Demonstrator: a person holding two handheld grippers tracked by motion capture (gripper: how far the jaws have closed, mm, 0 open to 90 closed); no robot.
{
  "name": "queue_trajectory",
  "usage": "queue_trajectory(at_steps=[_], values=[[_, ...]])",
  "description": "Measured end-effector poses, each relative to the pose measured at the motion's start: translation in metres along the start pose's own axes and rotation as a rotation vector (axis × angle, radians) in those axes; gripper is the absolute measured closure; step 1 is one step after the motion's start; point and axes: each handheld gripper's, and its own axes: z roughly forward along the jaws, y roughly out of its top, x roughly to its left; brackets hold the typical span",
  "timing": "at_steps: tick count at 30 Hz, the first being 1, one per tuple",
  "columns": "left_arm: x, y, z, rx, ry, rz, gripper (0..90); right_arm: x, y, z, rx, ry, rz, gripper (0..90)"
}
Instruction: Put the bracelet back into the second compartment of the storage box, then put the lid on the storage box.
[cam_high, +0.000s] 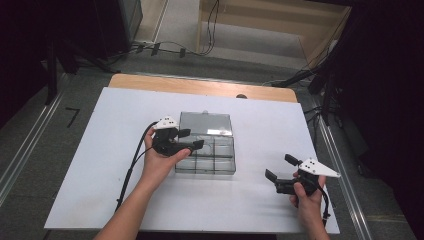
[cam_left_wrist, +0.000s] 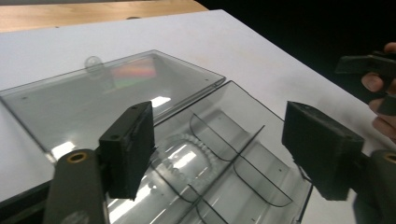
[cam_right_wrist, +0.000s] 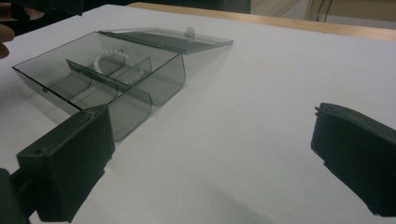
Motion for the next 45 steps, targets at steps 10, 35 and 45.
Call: queue_trajectory(at_steps=[10,35,45], values=[[0.008,0.001,-0.012,-0.012,0.026,-0.018,7.6,0.005,0.002,0.003,0.002,0.018,0.0,0.0],[0.032,0.005,-0.027,-0.054,0.006,-0.065,0.0,0.019,0.014,0.015,0.0,0.055,-0.008,0.0],[0.04,0.011,-0.028,-0.057,0.017,-0.079,0.0,0.025,0.026,0.029,0.008,0.089,-0.007,0.0]])
